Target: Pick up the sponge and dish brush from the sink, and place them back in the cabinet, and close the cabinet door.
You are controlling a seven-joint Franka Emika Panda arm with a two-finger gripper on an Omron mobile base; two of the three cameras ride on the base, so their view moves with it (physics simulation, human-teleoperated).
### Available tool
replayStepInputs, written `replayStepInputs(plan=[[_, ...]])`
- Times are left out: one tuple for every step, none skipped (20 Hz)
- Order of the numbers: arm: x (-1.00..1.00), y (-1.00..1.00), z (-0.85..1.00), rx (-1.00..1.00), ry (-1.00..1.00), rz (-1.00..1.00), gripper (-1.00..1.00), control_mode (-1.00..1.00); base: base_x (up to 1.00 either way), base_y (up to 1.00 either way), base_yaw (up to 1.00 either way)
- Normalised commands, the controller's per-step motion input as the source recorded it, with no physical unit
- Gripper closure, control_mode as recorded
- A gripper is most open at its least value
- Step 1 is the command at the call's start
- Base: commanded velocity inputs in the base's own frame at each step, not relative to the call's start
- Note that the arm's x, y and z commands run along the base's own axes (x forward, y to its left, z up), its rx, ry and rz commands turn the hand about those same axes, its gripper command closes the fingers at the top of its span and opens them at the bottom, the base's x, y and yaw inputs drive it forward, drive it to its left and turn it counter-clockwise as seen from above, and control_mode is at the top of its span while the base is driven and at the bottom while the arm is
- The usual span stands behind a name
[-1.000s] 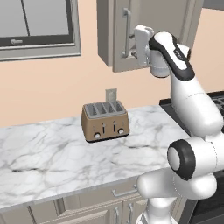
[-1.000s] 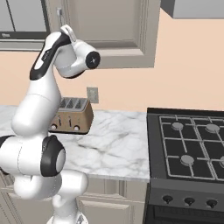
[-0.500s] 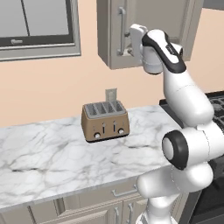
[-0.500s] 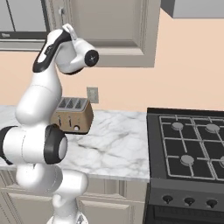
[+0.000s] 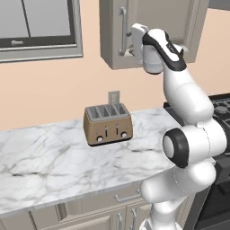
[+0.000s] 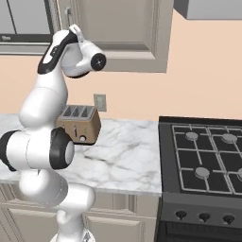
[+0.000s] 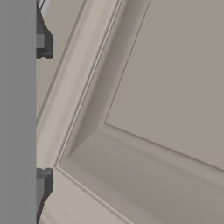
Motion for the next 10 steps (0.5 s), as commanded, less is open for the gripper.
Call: replayStepInputs(plan=[[0.39, 0.04, 0.00, 0.00, -0.05, -0.01, -1.00, -1.00, 0.00, 0.00, 0.00], [0.40, 0.04, 0.00, 0.00, -0.04, -0.01, -1.00, -1.00, 0.00, 0.00, 0.00], [0.41, 0.04, 0.00, 0.00, -0.04, -0.01, -1.00, -1.00, 0.00, 0.00, 0.00], [0.38, 0.01, 0.00, 0.00, -0.04, -0.01, -1.00, -1.00, 0.00, 0.00, 0.00], [0.37, 0.00, 0.00, 0.00, -0.05, 0.00, -1.00, -1.00, 0.00, 0.00, 0.00], [0.37, 0.00, 0.00, 0.00, -0.05, 0.00, -1.00, -1.00, 0.00, 0.00, 0.00], [0.38, 0.01, 0.00, 0.00, -0.05, -0.01, -1.00, -1.00, 0.00, 0.00, 0.00], [0.39, 0.01, 0.00, 0.00, -0.05, -0.01, -1.00, -1.00, 0.00, 0.00, 0.00], [0.41, 0.03, 0.00, 0.00, -0.05, -0.01, -1.00, -1.00, 0.00, 0.00, 0.00], [0.44, 0.04, 0.00, 0.00, -0.06, -0.01, -1.00, -1.00, 0.00, 0.00, 0.00]])
